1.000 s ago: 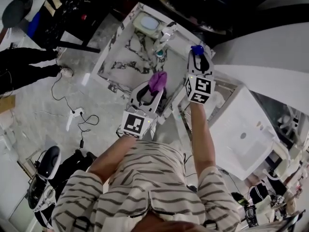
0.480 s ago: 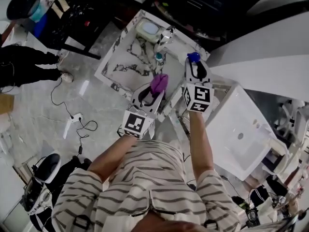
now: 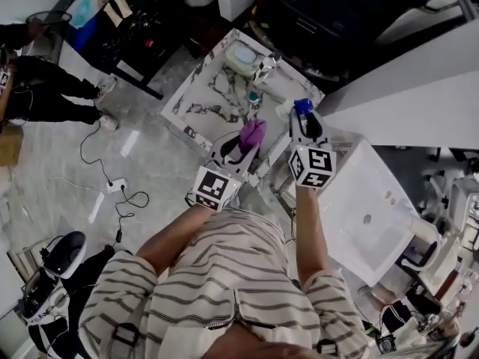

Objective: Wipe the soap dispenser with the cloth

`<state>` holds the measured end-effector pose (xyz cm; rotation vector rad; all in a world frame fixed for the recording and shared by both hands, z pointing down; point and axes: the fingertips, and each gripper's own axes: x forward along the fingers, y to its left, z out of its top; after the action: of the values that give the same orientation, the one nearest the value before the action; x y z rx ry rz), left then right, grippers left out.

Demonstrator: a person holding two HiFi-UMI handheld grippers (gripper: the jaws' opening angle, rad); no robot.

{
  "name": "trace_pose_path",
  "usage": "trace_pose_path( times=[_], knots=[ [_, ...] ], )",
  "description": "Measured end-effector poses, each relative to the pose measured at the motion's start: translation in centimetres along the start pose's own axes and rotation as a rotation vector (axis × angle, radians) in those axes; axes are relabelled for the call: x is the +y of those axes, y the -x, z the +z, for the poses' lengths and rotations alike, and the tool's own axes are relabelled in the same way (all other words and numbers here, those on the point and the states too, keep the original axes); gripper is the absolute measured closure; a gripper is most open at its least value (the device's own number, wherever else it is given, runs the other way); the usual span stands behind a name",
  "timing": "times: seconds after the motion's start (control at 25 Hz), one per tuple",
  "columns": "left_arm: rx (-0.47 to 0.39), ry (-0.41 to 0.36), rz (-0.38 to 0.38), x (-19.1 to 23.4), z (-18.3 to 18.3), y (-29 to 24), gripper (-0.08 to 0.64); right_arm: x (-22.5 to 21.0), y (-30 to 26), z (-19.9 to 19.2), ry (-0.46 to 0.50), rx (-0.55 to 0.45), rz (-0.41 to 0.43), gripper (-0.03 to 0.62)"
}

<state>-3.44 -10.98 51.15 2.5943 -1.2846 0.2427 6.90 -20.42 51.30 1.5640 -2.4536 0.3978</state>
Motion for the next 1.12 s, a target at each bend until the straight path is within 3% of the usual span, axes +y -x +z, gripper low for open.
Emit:
trace_pose_path(
  times=[0.64, 1.12],
  knots=[
    [-0.064, -0.062, -0.086, -1.9, 3.4, 2.7, 0.439, 5.4, 5.8, 4.3, 0.026, -0.035, 0.053, 0.460],
    [-0.100, -0.104, -0.095, -2.5, 5.0, 2.6, 0.439, 7.2, 8.0, 5.9, 0.060, -0.049, 0.096, 0.460]
  ],
)
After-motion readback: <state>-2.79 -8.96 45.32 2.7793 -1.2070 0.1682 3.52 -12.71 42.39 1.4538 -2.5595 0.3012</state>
